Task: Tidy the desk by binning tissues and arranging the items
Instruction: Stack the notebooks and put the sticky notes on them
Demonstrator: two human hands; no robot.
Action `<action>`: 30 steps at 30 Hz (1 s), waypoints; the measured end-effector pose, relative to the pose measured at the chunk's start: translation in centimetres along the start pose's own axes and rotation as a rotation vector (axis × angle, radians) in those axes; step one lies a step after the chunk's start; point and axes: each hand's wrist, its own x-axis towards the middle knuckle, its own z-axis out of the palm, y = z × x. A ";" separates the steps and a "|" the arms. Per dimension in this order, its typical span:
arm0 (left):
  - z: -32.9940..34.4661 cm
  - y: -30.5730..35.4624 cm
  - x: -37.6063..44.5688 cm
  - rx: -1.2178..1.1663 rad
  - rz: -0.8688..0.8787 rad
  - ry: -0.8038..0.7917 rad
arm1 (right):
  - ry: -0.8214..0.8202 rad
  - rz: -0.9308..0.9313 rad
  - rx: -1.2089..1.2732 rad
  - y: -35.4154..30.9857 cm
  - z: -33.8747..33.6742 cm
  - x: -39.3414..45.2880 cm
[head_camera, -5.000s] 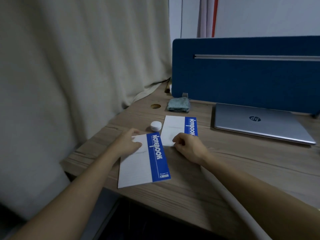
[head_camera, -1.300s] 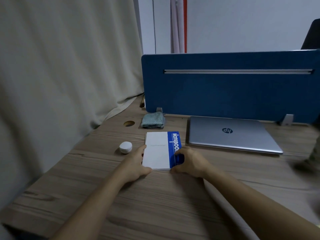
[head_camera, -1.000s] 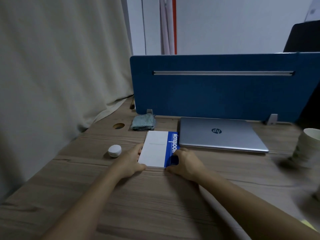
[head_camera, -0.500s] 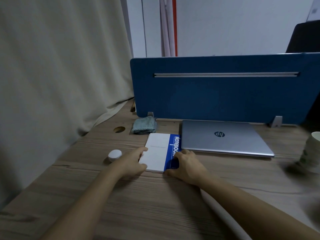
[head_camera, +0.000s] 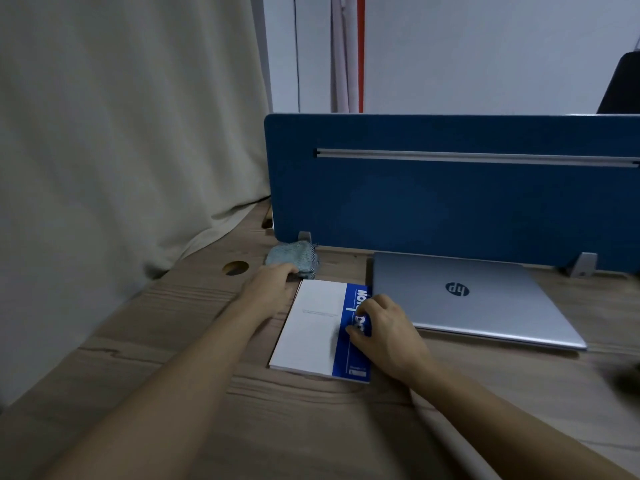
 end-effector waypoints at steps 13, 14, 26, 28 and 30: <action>2.1 -1.9 4.0 0.230 0.042 -0.016 | 0.081 -0.069 -0.061 0.6 1.5 2.8; 1.8 -2.1 4.0 0.225 0.020 -0.027 | 0.078 -0.065 -0.061 0.5 1.5 2.8; -1.3 -4.7 -0.5 0.284 0.044 0.005 | 0.033 -0.037 -0.029 -0.2 0.4 0.3; -1.3 -4.0 -2.0 0.223 0.114 0.013 | 0.023 -0.033 -0.035 -0.2 0.3 -0.3; -1.1 -3.0 -3.4 0.177 0.213 -0.017 | 0.016 -0.036 -0.065 -0.3 0.1 -1.1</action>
